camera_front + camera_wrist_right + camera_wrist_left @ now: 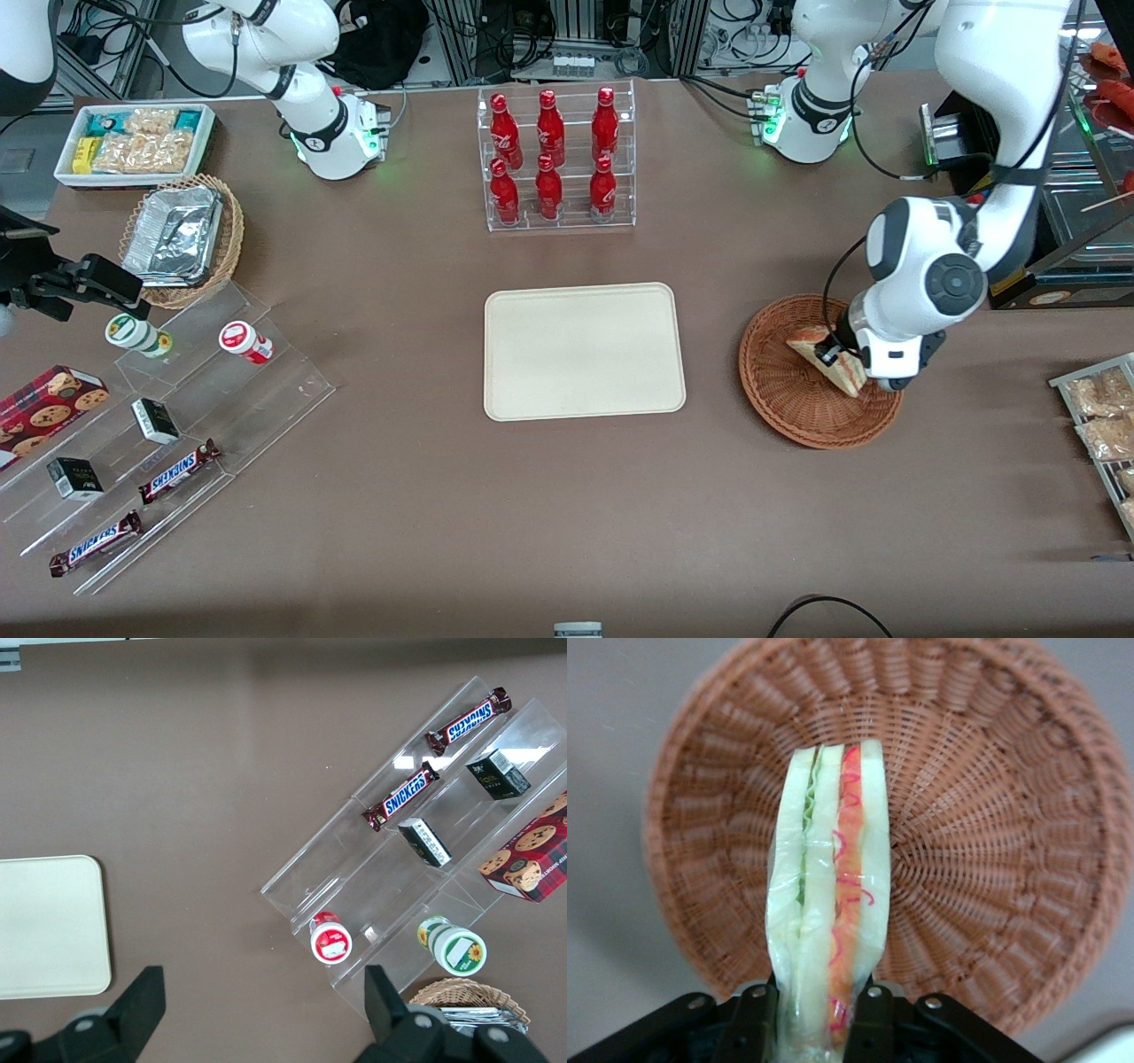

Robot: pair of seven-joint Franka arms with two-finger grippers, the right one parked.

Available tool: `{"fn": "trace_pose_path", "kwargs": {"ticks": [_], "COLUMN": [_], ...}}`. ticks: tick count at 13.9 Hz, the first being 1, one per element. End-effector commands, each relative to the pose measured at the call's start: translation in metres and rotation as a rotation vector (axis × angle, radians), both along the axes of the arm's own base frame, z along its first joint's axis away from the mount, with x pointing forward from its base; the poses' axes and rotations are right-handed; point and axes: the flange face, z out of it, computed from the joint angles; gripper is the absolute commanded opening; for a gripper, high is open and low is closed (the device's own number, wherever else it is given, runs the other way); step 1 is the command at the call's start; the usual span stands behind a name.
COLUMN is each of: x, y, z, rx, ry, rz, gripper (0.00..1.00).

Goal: Place sandwich from basket to tray
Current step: 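Close the left gripper on the wrapped sandwich and lift it, then carry the sandwich with the left gripper over the cream tray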

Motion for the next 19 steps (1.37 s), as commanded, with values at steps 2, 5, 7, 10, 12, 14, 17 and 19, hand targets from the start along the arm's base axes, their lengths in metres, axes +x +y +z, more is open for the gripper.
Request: {"fn": "trace_pose_path", "kwargs": {"ticks": [2, 5, 7, 10, 12, 14, 17, 19], "x": [0.028, 0.022, 0.002, -0.009, -0.016, -0.023, -0.041, -0.057], "y": [-0.04, -0.133, -0.194, -0.266, -0.304, -0.331, -0.368, -0.4], "z": [0.091, 0.124, 0.117, 0.102, 0.089, 0.073, 0.039, 0.023], "rx": [0.022, 0.011, 0.007, -0.019, -0.034, -0.055, -0.108, -0.133], "ry": [0.016, -0.021, -0.024, -0.026, -0.031, -0.044, -0.042, -0.081], "rz": [-0.084, -0.192, -0.304, -0.407, -0.46, -0.52, -0.652, -0.707], "gripper": [0.1, 0.09, 0.09, 0.09, 0.1, 0.1, 0.11, 0.11]}}
